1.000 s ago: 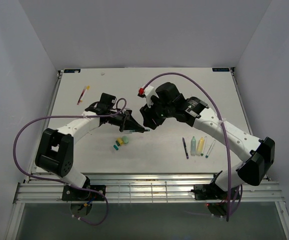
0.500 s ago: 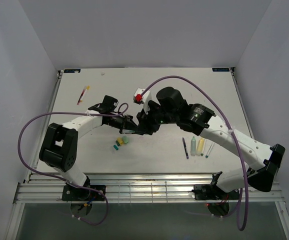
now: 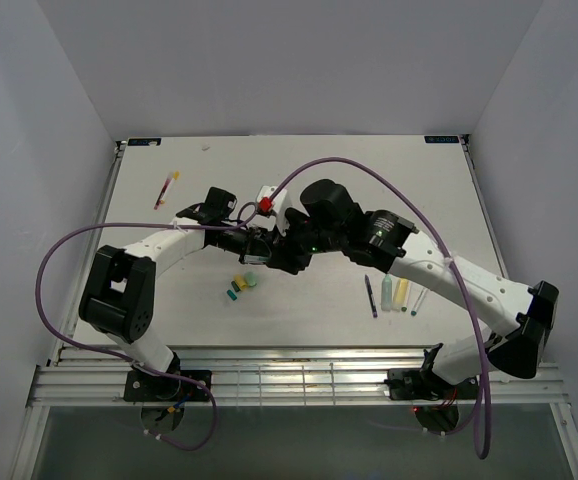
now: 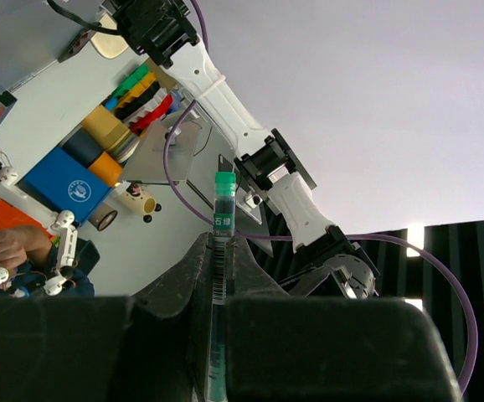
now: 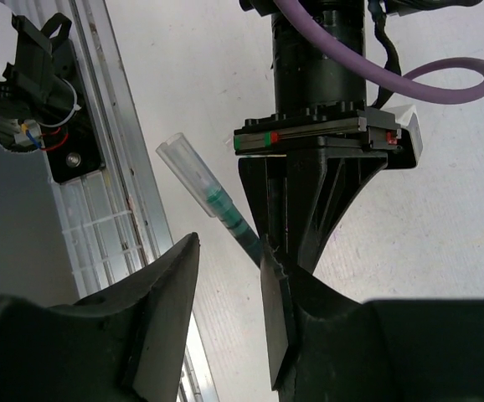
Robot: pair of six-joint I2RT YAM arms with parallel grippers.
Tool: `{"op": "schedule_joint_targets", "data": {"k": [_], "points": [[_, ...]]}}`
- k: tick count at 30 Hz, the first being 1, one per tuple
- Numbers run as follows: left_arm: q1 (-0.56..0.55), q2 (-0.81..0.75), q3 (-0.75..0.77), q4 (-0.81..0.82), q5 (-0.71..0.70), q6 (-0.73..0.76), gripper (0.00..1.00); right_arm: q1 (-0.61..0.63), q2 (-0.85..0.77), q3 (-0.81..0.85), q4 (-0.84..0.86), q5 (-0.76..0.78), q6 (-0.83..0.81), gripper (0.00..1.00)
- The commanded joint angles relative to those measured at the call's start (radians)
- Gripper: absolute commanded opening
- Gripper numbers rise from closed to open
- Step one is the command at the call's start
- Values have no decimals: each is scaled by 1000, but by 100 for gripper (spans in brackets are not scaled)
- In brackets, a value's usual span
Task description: Open the pen caps
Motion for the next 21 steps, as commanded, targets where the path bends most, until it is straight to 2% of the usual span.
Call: {"op": "schedule_joint_targets", "data": {"k": [1,12,21], "points": [[-3,-29,24,-5,38,-9,0,12,5,-2,71,-19,-24,41],[-3,-69,6,-5,49,-32,0,29,55,7,85,-1,-47,36],[-1,-75,23,-7,75,-49,0,37,45,-64,112,77,-53,29]]}}
